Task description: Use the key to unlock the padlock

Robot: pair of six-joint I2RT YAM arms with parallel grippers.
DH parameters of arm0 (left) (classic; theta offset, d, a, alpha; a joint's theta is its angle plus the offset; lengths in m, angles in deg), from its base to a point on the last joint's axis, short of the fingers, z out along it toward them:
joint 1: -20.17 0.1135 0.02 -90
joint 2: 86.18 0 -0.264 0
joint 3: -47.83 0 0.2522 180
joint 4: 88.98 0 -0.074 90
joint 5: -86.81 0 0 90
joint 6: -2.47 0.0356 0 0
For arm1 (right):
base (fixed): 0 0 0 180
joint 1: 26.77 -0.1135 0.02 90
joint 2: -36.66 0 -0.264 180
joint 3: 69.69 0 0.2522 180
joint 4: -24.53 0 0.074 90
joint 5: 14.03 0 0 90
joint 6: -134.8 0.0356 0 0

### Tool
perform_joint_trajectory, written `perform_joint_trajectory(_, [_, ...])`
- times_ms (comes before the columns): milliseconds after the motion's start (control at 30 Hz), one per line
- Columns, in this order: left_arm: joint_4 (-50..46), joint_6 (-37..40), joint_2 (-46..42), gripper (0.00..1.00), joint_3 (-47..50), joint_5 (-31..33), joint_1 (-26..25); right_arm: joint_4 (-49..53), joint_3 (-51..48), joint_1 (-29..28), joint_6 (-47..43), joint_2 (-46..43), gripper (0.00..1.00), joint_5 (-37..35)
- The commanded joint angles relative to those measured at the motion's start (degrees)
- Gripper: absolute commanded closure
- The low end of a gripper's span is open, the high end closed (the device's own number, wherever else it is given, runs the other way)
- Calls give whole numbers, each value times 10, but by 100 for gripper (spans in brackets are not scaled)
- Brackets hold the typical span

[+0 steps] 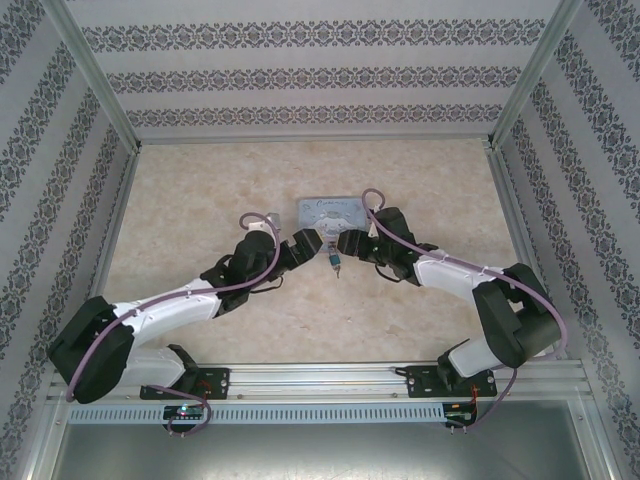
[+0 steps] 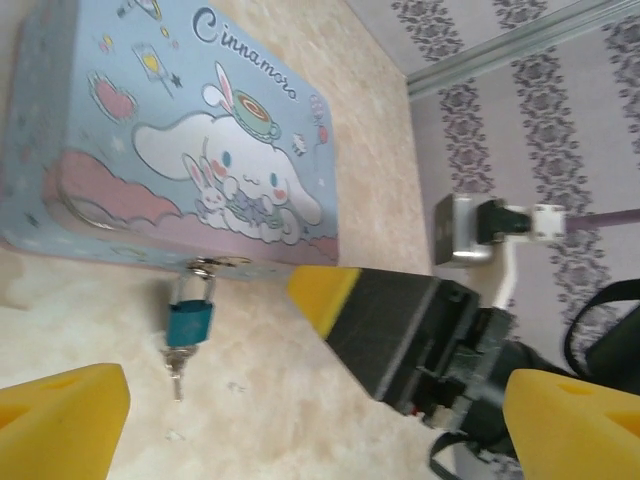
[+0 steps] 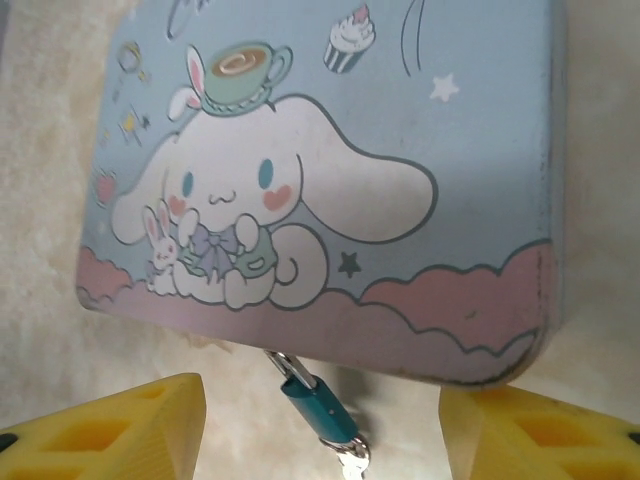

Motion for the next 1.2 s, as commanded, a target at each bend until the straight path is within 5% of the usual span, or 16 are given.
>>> perform_joint_trajectory(0, [-139, 73, 4, 1, -39, 14, 19, -26, -10, 0, -20, -9, 39, 34])
perform_joint_trajectory(200, [-236, 133, 38, 0, -116, 2, 50, -82, -66, -4, -36, -8, 49, 52])
perform_joint_trajectory(767, [-211, 114, 55, 0, -97, -34, 80, -141, -25, -39, -58, 114, 56, 58])
perform_joint_trajectory(1167, [-206, 121, 49, 0, -91, -37, 84, -124, -46, -22, -63, 106, 100, 44])
